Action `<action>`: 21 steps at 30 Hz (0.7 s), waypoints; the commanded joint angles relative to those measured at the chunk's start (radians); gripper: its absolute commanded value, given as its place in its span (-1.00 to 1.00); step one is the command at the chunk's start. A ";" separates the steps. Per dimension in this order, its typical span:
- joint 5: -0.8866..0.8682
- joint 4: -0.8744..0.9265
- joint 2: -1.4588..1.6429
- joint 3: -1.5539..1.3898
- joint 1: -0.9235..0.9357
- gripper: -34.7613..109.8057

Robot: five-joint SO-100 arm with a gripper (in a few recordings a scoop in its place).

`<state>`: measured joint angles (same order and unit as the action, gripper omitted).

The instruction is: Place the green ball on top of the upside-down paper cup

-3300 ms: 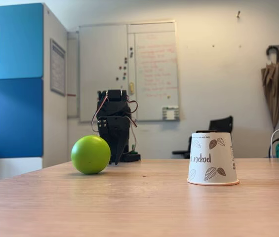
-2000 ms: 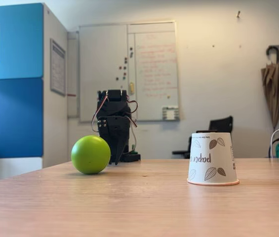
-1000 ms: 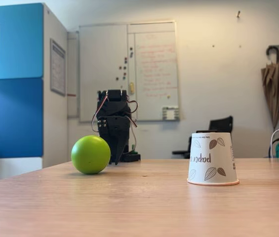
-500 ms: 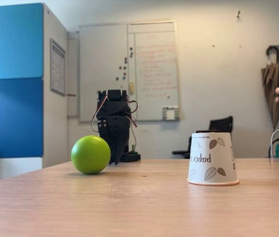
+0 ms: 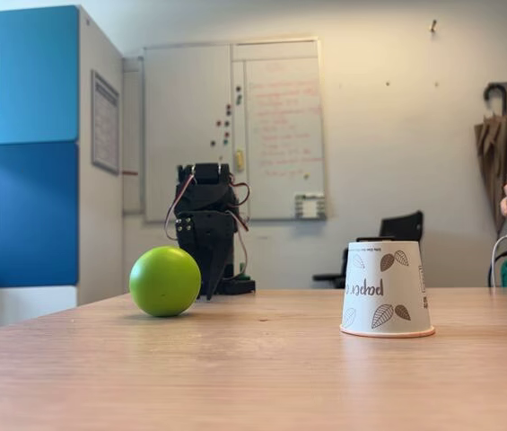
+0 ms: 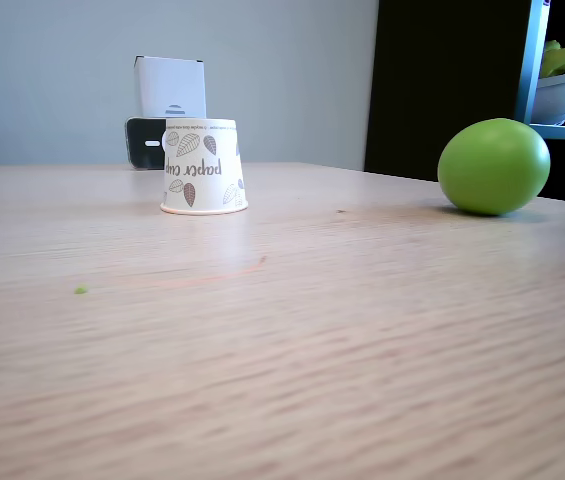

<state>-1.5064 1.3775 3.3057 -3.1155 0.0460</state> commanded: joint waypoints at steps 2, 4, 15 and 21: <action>0.006 0.005 -0.091 0.081 0.023 -0.52; 0.017 0.037 -0.172 0.173 0.037 -0.52; 0.078 0.158 -0.724 0.785 0.072 -0.49; 0.163 0.264 -0.994 1.065 0.041 -0.43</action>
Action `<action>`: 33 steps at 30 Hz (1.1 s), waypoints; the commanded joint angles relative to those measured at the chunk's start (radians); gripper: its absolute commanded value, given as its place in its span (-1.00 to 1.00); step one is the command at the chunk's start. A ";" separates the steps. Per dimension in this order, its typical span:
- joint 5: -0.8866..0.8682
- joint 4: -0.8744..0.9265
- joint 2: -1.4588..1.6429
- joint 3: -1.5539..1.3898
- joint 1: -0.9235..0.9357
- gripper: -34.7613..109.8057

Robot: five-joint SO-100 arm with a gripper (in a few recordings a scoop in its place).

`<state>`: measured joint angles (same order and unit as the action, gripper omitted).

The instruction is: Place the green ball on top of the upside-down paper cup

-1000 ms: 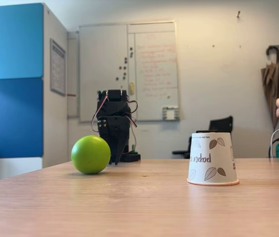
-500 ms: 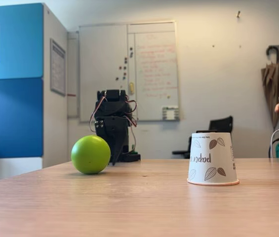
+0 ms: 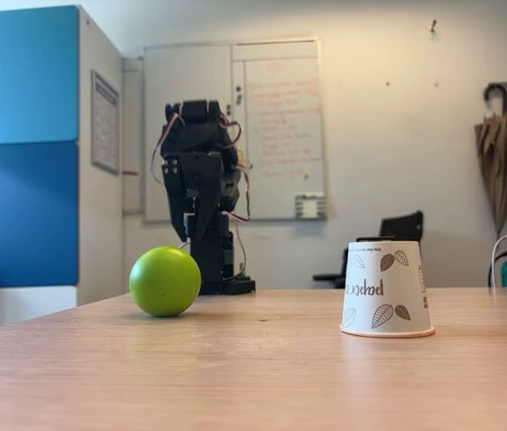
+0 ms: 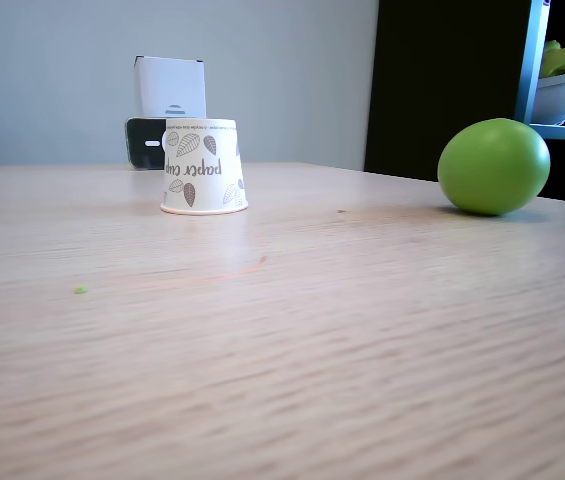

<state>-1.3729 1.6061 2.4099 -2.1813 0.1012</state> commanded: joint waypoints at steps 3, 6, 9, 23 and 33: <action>0.124 0.054 -0.233 0.259 -0.043 -0.35; 0.173 0.074 -0.370 0.377 -0.081 -0.27; 0.175 0.078 -0.492 0.466 -0.133 -0.20; 0.221 -0.115 -0.824 0.597 -0.222 0.14; 0.261 -0.222 -0.917 0.545 -0.167 0.15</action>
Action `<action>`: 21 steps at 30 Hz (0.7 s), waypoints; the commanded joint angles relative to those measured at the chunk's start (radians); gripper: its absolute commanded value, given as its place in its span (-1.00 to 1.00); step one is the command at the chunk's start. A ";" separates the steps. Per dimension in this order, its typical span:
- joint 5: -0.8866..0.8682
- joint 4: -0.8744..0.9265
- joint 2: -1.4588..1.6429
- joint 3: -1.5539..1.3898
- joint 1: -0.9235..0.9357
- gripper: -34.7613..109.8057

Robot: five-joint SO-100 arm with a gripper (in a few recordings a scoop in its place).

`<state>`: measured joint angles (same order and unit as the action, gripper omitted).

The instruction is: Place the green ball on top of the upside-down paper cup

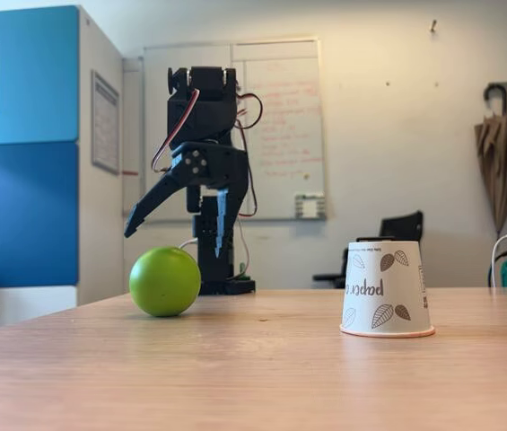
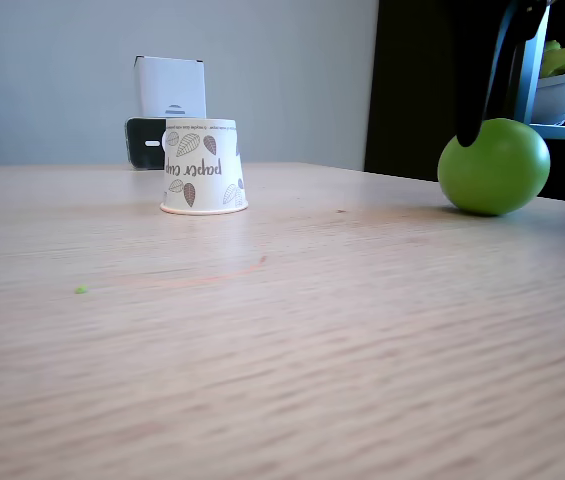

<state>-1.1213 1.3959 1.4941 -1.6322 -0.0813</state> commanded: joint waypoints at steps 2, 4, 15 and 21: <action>0.017 -0.025 -0.015 -0.012 0.029 0.15; 0.028 -0.043 -0.028 -0.023 0.046 0.15; 0.043 -0.100 -0.066 -0.048 0.061 -0.02; 0.043 -0.124 -0.054 -0.078 0.057 -0.16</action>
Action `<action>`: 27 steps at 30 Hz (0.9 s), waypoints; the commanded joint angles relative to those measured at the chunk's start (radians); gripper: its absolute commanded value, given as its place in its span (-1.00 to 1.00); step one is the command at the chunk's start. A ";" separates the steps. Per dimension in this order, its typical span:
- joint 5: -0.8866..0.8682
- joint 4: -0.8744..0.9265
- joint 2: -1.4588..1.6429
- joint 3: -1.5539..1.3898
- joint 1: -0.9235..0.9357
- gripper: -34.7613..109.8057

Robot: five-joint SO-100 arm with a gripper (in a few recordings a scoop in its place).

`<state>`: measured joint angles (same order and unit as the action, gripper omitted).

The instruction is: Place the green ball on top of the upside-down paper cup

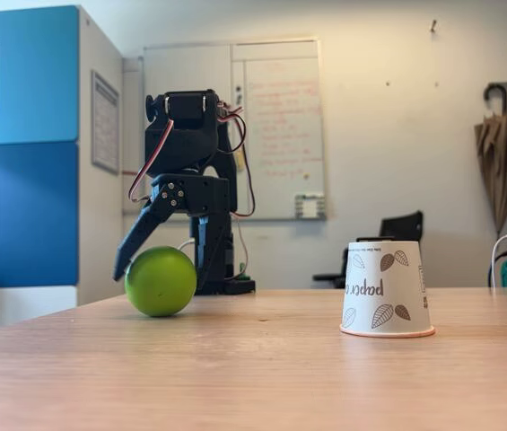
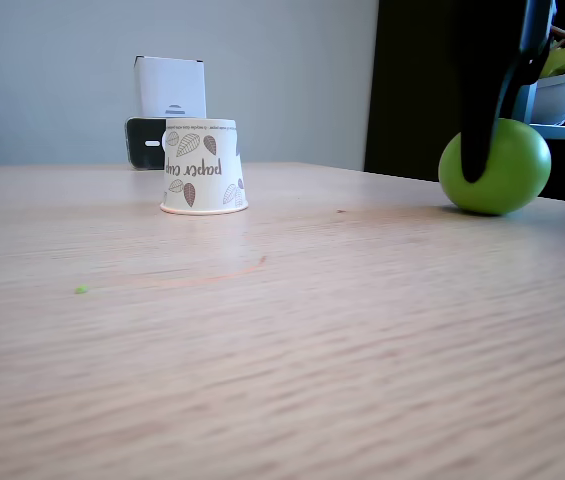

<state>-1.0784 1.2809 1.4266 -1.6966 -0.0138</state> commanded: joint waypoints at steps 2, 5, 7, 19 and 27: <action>0.000 -0.028 0.031 -0.032 -0.012 -0.16; 0.000 -0.040 0.089 -0.041 -0.012 -0.17; 0.002 -0.048 0.138 -0.041 -0.012 -0.17; 0.000 -0.064 0.514 0.120 -0.077 -0.17; 0.000 -0.325 0.454 0.304 -0.284 -0.17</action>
<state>-1.0784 1.0477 1.8929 -1.4557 -0.2378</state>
